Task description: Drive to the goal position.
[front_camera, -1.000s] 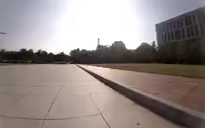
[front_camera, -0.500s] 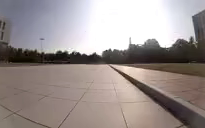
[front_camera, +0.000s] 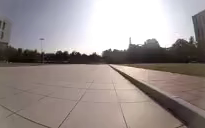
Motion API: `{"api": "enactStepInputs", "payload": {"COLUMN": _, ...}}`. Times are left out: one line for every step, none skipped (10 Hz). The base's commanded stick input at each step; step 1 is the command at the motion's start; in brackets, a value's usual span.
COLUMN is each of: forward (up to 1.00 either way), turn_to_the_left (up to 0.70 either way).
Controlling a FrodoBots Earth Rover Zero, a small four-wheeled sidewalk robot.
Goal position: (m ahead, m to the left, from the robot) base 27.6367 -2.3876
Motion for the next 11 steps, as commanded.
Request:
{"api": "enactStepInputs", "payload": {"forward": 0.70, "turn_to_the_left": 0.01}}
{"api": "enactStepInputs", "payload": {"forward": 0.70, "turn_to_the_left": 0.01}}
{"api": "enactStepInputs", "payload": {"forward": 0.70, "turn_to_the_left": 0.01}}
{"api": "enactStepInputs", "payload": {"forward": 0.70, "turn_to_the_left": 0.01}}
{"api": "enactStepInputs", "payload": {"forward": 0.70, "turn_to_the_left": 0.01}}
{"api": "enactStepInputs", "payload": {"forward": 0.70, "turn_to_the_left": 0.01}}
{"api": "enactStepInputs", "payload": {"forward": 0.70, "turn_to_the_left": 0.01}}
{"api": "enactStepInputs", "payload": {"forward": 0.70, "turn_to_the_left": 0.01}}
{"api": "enactStepInputs", "payload": {"forward": 0.70, "turn_to_the_left": 0.01}}
{"api": "enactStepInputs", "payload": {"forward": 0.70, "turn_to_the_left": -0.06}}
{"api": "enactStepInputs", "payload": {"forward": 0.70, "turn_to_the_left": -0.34}}
